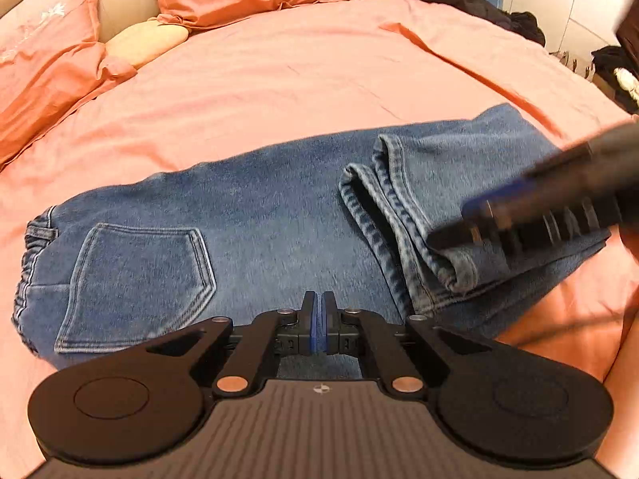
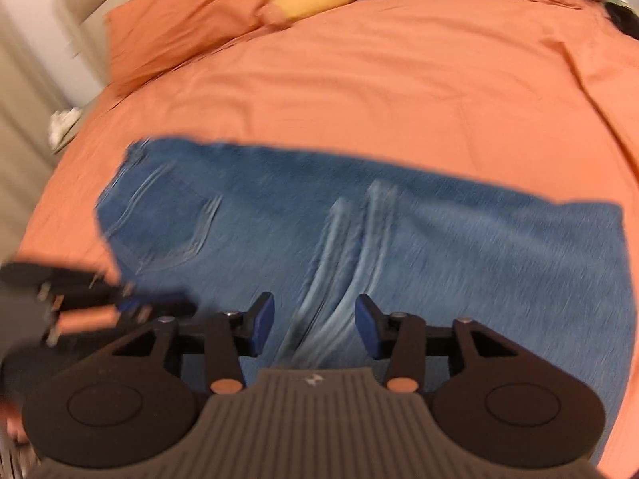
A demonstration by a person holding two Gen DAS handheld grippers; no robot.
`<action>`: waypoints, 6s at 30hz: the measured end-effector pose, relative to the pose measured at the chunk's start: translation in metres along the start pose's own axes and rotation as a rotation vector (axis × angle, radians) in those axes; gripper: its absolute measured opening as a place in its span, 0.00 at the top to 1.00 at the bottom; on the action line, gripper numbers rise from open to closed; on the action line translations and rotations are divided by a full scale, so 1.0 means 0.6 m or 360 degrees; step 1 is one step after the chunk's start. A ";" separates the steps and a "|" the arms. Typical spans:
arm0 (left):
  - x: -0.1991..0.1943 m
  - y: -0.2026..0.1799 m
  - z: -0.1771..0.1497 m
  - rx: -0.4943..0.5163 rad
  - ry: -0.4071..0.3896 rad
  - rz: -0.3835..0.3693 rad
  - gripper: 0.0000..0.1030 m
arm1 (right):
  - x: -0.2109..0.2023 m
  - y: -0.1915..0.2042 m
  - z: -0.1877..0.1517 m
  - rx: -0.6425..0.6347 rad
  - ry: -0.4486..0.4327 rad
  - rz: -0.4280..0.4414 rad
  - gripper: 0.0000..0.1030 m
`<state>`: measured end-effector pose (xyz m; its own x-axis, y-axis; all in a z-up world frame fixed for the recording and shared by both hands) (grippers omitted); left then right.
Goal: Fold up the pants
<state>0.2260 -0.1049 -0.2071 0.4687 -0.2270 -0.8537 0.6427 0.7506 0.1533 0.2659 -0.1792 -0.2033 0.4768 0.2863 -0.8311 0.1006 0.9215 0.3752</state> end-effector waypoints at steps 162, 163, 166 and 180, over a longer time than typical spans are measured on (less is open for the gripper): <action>0.051 0.428 -0.264 -0.1929 -0.0358 0.0044 0.16 | 0.119 0.018 0.010 -0.1249 0.0235 -0.0185 0.45; 0.060 0.434 -0.266 -0.1969 -0.0378 0.0016 0.16 | 0.124 0.017 0.011 -0.1256 0.0248 -0.0191 0.45; 0.083 0.445 -0.265 -0.2019 -0.0422 -0.0047 0.14 | 0.135 0.010 0.017 -0.1161 0.0319 -0.0178 0.45; 0.058 0.449 -0.227 -0.1868 -0.0605 0.0047 0.54 | 0.163 0.007 0.027 -0.1037 0.0455 -0.0154 0.42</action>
<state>0.3328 0.1739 -0.2637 0.7465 -0.2189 -0.6284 -0.2126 0.8164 -0.5369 0.3268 -0.1516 -0.2767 0.2360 0.1709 -0.9566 -0.4536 0.8900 0.0471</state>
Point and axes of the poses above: each gripper's, at about its wrist camera, not at the fingertips, and x roughly the way its jaws point, y to its left, z to its top, the point moved 10 cm from there along x, roughly the way its jaws point, and after that the axes turned 9 degrees about x, right-handed, at the moved point
